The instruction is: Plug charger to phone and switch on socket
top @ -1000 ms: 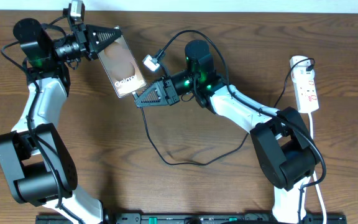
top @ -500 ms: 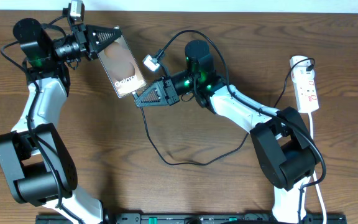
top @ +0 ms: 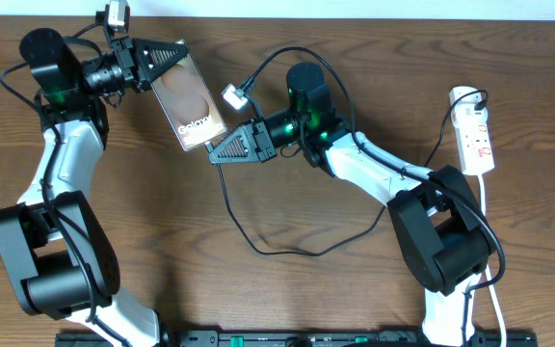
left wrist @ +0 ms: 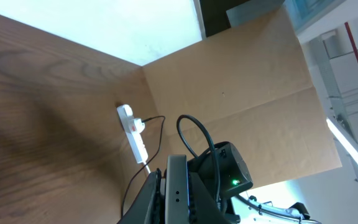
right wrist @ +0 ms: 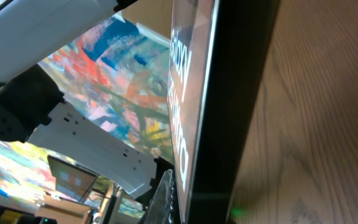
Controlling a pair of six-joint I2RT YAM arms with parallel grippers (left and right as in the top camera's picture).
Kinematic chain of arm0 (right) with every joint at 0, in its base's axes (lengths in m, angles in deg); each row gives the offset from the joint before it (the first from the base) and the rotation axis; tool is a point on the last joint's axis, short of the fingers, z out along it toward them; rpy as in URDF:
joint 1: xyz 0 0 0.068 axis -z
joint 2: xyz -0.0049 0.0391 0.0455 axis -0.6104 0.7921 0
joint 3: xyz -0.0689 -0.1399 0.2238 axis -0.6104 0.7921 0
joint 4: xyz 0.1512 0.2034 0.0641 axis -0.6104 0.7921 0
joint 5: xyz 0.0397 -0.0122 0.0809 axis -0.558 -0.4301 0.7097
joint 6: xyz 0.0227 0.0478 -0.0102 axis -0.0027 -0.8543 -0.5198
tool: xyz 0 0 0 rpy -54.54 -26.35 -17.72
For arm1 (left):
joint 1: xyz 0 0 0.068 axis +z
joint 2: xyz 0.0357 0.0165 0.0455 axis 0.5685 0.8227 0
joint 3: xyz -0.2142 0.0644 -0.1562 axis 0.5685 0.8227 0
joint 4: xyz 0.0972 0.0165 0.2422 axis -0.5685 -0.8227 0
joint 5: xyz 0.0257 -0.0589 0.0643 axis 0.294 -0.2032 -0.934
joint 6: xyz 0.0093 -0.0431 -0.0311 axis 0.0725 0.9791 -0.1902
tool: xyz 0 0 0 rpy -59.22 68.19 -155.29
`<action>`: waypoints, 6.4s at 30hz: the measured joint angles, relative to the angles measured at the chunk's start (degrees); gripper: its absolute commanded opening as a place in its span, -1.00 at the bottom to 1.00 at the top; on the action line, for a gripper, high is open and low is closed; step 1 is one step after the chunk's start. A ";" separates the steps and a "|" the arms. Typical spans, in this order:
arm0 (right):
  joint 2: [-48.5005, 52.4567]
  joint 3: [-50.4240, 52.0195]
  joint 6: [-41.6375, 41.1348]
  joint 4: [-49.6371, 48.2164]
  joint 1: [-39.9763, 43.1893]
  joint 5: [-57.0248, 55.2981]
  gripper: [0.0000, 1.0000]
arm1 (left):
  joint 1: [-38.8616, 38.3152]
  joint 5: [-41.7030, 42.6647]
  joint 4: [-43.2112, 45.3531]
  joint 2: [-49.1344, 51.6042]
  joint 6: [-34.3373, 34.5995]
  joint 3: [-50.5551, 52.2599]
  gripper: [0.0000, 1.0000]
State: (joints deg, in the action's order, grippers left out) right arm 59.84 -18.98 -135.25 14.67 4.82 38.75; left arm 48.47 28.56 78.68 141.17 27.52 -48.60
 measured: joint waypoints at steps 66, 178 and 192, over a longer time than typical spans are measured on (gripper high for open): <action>0.00 0.11 -0.63 -1.55 1.29 -6.69 0.98 | -0.87 2.23 -0.09 0.00 -0.37 0.00 -0.85; 0.00 0.09 1.99 16.28 12.63 -9.03 0.99 | 4.04 -52.33 -69.81 6.78 -39.43 2.54 -0.85; 0.00 0.09 2.12 16.26 12.63 -9.03 0.98 | 4.04 -53.33 -69.68 6.78 -39.30 3.98 -0.85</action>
State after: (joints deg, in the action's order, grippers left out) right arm 59.84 -18.89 -133.13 30.94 17.46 29.73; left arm 52.51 -24.77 9.00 147.94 -11.78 -44.62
